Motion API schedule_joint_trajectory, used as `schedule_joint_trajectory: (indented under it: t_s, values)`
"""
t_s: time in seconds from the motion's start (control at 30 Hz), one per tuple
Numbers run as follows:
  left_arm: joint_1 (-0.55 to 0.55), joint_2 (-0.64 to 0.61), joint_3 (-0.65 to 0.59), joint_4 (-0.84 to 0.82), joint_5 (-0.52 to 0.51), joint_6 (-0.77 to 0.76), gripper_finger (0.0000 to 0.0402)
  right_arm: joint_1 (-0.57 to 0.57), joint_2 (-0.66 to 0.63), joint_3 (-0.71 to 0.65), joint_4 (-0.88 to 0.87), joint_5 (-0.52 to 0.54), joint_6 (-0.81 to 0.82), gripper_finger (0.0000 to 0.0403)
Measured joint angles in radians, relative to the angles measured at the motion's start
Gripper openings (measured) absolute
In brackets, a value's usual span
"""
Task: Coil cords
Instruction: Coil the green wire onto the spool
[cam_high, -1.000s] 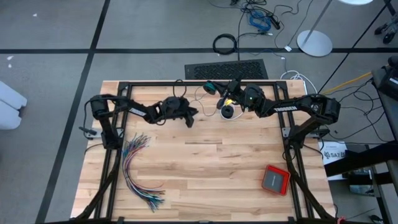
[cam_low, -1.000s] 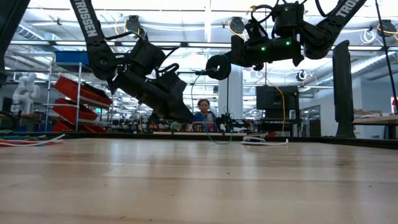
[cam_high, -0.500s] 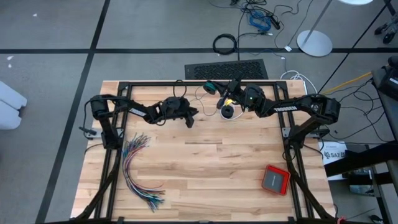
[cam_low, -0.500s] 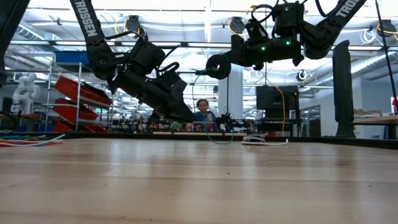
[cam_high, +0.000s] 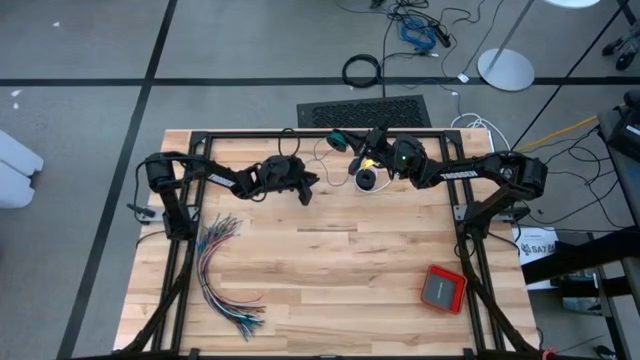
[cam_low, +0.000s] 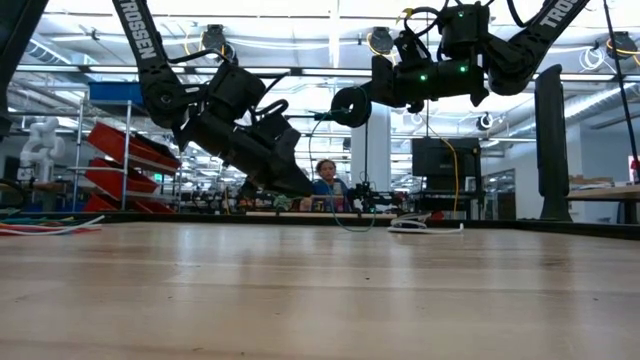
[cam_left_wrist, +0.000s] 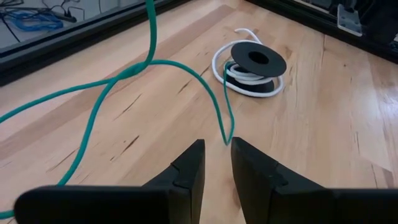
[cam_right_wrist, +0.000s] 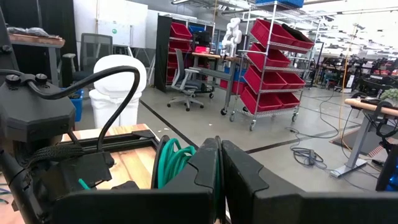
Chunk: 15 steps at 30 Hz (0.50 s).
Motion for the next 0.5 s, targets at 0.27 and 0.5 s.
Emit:
schedule_joint_trajectory:
  t_s: [0.27, 0.5]
  values:
    - [0.000, 0.000, 0.000, 0.026, 0.000, -0.006, 0.0084, 0.000, 0.000, 0.000, -0.002, 0.000, -0.001, 0.0009]
    - [0.000, 0.000, 0.000, 0.025, 0.000, -0.006, 0.0084, 0.000, 0.000, 0.000, -0.004, -0.001, 0.001, 0.0009]
